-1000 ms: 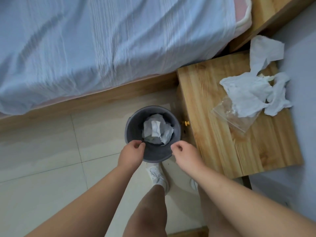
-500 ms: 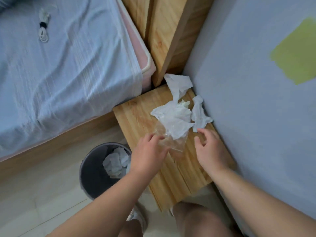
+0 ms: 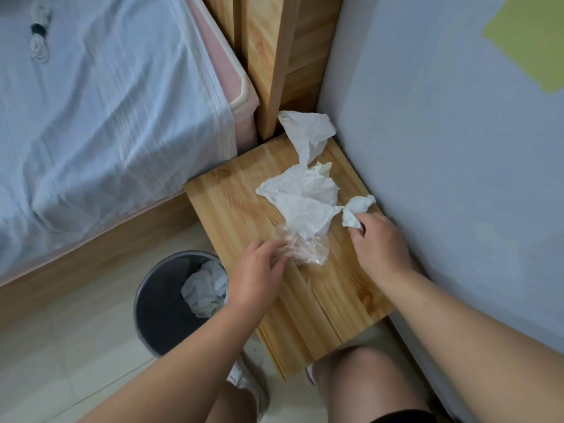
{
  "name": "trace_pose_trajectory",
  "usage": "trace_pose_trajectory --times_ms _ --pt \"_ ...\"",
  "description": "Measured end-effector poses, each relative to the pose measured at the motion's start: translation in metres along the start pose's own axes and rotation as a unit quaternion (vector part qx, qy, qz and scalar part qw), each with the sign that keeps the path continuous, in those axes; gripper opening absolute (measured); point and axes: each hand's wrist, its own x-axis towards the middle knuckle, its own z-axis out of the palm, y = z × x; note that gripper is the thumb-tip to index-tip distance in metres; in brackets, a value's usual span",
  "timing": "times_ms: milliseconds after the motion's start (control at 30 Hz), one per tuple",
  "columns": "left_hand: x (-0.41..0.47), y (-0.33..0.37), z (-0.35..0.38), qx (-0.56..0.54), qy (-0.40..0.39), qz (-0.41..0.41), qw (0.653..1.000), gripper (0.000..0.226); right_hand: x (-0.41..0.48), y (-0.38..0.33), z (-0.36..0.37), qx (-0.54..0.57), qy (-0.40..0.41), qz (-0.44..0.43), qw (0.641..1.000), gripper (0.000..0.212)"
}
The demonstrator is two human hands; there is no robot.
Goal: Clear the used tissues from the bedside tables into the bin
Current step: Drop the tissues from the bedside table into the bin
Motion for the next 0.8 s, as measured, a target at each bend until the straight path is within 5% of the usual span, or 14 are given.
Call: trace_pose_trajectory --times_ms 167,267,400,567,800 --pt "-0.033 -0.013 -0.038 -0.148 0.032 0.002 0.989 0.043 -0.031 -0.016 -0.018 0.119 0.067 -0.006 0.991 0.022" --pt "-0.052 -0.040 -0.068 -0.156 0.064 -0.013 0.986 0.014 -0.061 -0.054 -0.020 0.149 0.048 -0.084 0.984 0.016" --pt "-0.075 -0.096 -0.087 -0.141 0.121 -0.133 0.974 0.015 -0.099 -0.110 0.018 0.183 -0.066 -0.116 0.974 0.027" --pt "-0.099 -0.167 -0.075 -0.170 0.135 -0.279 0.935 0.032 -0.128 -0.158 0.085 0.137 -0.230 -0.121 0.956 0.016" --pt "-0.104 -0.227 -0.058 -0.068 0.073 -0.328 0.939 0.046 -0.135 -0.195 0.150 0.068 -0.351 -0.077 0.931 0.020"
